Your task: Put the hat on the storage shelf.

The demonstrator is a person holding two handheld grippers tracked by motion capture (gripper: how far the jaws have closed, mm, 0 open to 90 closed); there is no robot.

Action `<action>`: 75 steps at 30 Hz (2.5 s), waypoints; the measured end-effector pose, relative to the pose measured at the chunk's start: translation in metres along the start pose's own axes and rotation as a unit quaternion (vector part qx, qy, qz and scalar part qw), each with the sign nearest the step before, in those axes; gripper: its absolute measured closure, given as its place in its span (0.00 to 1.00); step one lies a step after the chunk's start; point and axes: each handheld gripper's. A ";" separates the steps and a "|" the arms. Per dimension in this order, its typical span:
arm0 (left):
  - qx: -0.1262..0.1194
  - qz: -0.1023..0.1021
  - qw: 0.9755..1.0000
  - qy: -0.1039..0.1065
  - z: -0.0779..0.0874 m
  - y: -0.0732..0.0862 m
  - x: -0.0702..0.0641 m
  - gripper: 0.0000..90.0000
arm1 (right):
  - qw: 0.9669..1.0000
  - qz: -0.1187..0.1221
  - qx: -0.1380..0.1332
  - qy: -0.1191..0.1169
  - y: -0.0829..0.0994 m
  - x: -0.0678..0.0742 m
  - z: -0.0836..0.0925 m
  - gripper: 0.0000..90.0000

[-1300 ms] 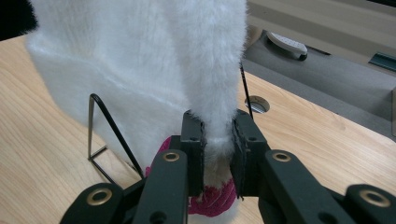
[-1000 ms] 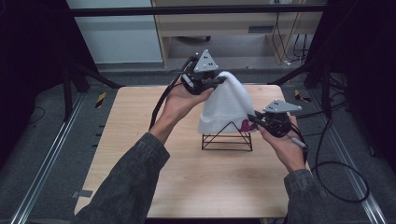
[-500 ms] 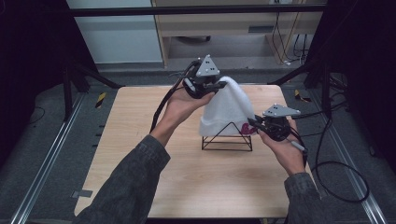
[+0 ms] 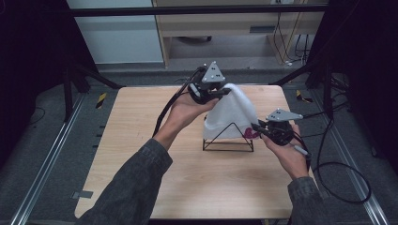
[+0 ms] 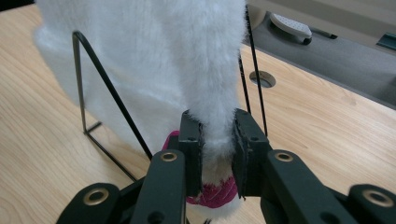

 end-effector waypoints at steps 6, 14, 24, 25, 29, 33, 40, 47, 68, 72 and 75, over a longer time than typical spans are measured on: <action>0.006 0.003 1.000 0.006 -0.006 0.003 -0.004 0.89 | 1.000 -0.002 0.007 0.001 0.006 -0.002 -0.002 0.84; 0.014 0.004 1.000 0.014 -0.012 0.007 -0.009 0.89 | 1.000 -0.008 0.015 0.004 0.013 -0.005 -0.005 0.84; 0.021 0.003 1.000 0.022 -0.017 0.008 -0.014 0.89 | 1.000 -0.009 0.022 0.007 0.021 -0.007 -0.006 0.84; 0.023 0.003 0.999 0.023 -0.018 0.008 -0.015 0.89 | 1.000 -0.007 0.023 0.008 0.023 -0.007 -0.007 0.84; 0.027 0.005 0.999 0.026 -0.021 0.010 -0.017 0.88 | 1.000 -0.007 0.027 0.014 0.026 -0.008 -0.009 0.84; 0.029 0.005 0.999 0.029 -0.023 0.013 -0.018 0.88 | 0.999 -0.005 0.031 0.016 0.028 -0.009 -0.011 0.84; 0.034 0.005 0.999 0.031 -0.024 0.014 -0.020 0.88 | 0.999 -0.006 0.035 0.017 0.030 -0.008 -0.012 0.84; 0.039 0.007 0.999 0.035 -0.027 0.016 -0.021 0.88 | 0.999 -0.005 0.038 0.018 0.034 -0.009 -0.013 0.84; 0.051 0.035 0.998 0.009 -0.002 0.027 -0.033 0.17 | 0.997 -0.049 0.016 0.060 0.057 -0.007 0.021 0.34; 0.048 0.045 0.998 0.015 0.011 0.035 -0.034 0.11 | 0.996 -0.060 0.020 0.066 0.072 -0.006 0.027 0.26; 0.046 0.048 0.998 0.016 0.024 0.045 -0.037 0.09 | 0.995 -0.072 0.027 0.069 0.085 -0.005 0.029 0.21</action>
Point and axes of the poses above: each handheld gripper's, and its own axes: z roughly backward along the jaws, y roughly out of its underside, x roughly to its left, and after that the axes turned 7 degrees about -z, right-handed
